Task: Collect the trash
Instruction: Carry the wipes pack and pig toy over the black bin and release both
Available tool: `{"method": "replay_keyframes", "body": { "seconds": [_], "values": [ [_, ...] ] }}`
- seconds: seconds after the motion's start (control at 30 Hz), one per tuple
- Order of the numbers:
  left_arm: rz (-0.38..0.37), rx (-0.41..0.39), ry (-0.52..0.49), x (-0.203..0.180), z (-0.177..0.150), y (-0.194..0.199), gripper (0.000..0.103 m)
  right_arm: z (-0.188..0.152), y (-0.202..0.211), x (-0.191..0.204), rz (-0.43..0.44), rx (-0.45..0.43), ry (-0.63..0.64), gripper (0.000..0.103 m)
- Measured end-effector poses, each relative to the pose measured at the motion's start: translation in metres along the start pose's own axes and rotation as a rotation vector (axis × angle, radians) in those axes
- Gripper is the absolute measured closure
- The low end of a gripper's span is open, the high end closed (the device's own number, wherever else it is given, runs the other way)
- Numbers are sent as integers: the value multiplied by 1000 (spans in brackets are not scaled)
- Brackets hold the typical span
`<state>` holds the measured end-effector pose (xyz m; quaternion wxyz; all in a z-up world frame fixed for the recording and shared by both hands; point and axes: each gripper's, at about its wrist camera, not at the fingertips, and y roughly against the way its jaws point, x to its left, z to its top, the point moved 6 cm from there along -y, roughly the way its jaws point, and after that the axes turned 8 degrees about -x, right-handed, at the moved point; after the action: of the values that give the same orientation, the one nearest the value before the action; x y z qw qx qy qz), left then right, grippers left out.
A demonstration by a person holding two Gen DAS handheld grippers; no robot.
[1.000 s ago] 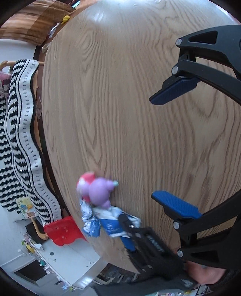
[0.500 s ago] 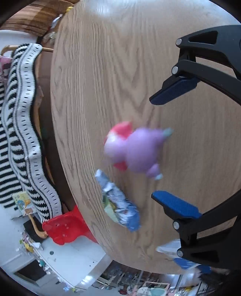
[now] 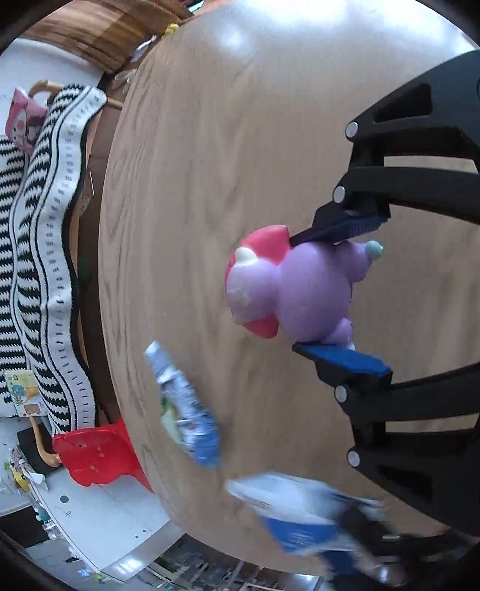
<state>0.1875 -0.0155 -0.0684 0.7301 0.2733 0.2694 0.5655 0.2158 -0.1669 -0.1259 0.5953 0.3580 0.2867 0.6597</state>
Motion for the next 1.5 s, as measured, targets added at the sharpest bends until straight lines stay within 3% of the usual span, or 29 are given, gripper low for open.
{"method": "replay_keyframes", "body": {
  "seconds": [0.17,0.27,0.63,0.83,1.03,1.2,1.5],
  "values": [
    [-57,-6,-93,-72,-6,2,57,-56,58,-73,-31,-5,-53,52],
    [-104,-8,-144,-122,-12,5,57,-86,87,-123,-102,-32,-88,52],
    [-388,-28,-343,-339,-59,26,57,-202,181,-316,-284,-70,-354,52],
    [-524,-2,-425,-432,-100,31,57,-272,218,-406,-367,-67,-501,52],
    [-610,30,-472,-494,-128,29,57,-323,229,-461,-403,-26,-609,51],
    [-633,56,-510,-517,-143,22,57,-346,216,-486,-389,37,-687,51],
    [-645,77,-524,-531,-153,20,57,-344,192,-499,-362,91,-732,50]
  ]
}}
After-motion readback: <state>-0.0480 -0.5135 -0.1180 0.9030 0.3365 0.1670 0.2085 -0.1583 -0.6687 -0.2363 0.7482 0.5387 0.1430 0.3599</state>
